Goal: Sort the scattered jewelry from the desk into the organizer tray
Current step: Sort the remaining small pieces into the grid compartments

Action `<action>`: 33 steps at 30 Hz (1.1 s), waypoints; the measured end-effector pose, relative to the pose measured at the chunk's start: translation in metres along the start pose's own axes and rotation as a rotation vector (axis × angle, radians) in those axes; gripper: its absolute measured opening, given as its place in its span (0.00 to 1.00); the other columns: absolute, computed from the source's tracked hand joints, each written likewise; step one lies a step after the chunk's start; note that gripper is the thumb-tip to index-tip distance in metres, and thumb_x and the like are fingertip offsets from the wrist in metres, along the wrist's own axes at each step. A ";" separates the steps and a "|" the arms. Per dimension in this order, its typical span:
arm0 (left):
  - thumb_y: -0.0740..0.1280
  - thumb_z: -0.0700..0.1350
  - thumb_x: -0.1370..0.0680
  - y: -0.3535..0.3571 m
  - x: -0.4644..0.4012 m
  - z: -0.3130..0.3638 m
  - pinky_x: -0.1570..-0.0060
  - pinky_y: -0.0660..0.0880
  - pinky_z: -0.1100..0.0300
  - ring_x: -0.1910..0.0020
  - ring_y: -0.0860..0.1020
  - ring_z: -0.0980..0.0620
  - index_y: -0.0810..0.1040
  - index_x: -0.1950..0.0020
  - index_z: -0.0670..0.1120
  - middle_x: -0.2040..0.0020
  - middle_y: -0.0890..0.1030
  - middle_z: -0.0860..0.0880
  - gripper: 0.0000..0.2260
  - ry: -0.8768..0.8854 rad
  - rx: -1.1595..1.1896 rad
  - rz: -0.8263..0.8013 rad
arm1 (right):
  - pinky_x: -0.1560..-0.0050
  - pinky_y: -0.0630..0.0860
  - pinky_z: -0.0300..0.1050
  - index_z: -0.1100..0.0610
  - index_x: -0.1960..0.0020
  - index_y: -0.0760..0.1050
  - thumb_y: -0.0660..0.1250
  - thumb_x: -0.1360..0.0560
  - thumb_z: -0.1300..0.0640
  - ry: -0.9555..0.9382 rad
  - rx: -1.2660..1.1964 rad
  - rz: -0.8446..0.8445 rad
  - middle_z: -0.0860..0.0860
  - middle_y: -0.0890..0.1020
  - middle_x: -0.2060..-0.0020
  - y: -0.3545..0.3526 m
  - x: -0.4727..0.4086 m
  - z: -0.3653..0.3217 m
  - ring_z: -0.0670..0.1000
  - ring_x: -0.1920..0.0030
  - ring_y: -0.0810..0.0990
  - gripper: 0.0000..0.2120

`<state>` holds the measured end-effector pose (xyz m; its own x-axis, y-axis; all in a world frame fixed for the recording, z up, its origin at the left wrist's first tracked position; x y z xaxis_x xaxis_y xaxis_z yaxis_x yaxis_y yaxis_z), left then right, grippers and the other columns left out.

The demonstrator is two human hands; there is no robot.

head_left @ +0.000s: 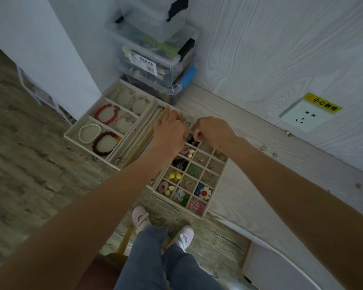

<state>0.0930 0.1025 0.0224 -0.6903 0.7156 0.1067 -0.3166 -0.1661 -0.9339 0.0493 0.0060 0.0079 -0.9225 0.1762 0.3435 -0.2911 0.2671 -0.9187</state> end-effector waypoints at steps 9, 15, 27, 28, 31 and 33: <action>0.65 0.40 0.24 0.000 0.001 0.002 0.35 0.60 0.51 0.32 0.63 0.47 0.81 0.44 0.49 0.37 0.69 0.47 0.10 0.030 -0.019 -0.005 | 0.63 0.64 0.41 0.60 0.49 0.79 0.63 0.26 0.66 0.039 0.085 0.080 0.54 0.76 0.49 -0.001 0.006 0.002 0.54 0.50 0.77 0.08; 0.63 0.40 0.23 -0.001 0.005 0.005 0.36 0.60 0.52 0.33 0.64 0.49 0.79 0.41 0.48 0.36 0.68 0.48 0.12 0.054 -0.034 -0.019 | 0.60 0.68 0.45 0.59 0.46 0.78 0.61 0.24 0.65 0.034 0.146 0.084 0.55 0.75 0.48 0.002 0.009 0.002 0.56 0.50 0.77 0.09; 0.60 0.45 0.21 0.009 0.009 0.022 0.34 0.62 0.47 0.31 0.63 0.44 0.71 0.33 0.46 0.31 0.66 0.44 0.16 0.123 -0.154 -0.150 | 0.52 0.69 0.44 0.52 0.34 0.73 0.60 0.21 0.54 0.105 -0.218 -0.007 0.57 0.72 0.48 0.012 0.038 0.026 0.57 0.46 0.75 0.16; 0.60 0.45 0.21 0.008 0.009 0.027 0.34 0.62 0.48 0.31 0.64 0.44 0.70 0.33 0.46 0.32 0.67 0.44 0.16 0.144 -0.147 -0.142 | 0.52 0.70 0.44 0.52 0.34 0.73 0.59 0.20 0.54 0.129 -0.243 0.002 0.56 0.72 0.49 0.012 0.042 0.031 0.56 0.46 0.75 0.15; 0.60 0.44 0.21 0.006 0.008 0.051 0.35 0.64 0.50 0.36 0.68 0.44 0.71 0.35 0.44 0.38 0.71 0.44 0.15 0.249 -0.158 -0.118 | 0.50 0.69 0.44 0.54 0.36 0.75 0.57 0.20 0.57 0.239 -0.331 0.106 0.57 0.73 0.47 0.009 0.063 0.056 0.56 0.46 0.75 0.15; 0.61 0.43 0.21 0.010 0.006 0.073 0.40 0.69 0.52 0.41 0.71 0.45 0.73 0.37 0.43 0.40 0.72 0.44 0.14 0.318 -0.121 -0.132 | 0.47 0.69 0.44 0.56 0.38 0.76 0.58 0.20 0.59 0.292 -0.342 0.185 0.58 0.75 0.46 0.010 0.080 0.077 0.57 0.44 0.75 0.13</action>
<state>0.0386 0.0557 0.0387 -0.4059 0.9039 0.1350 -0.2968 0.0094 -0.9549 -0.0471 -0.0507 0.0116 -0.8267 0.4960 0.2655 0.0166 0.4932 -0.8697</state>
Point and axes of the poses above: each hand's wrist, its own x-axis away from the middle knuckle, its own y-axis out of the palm, z = x × y, the point moved 6 cm from there along -x, towards the middle knuckle
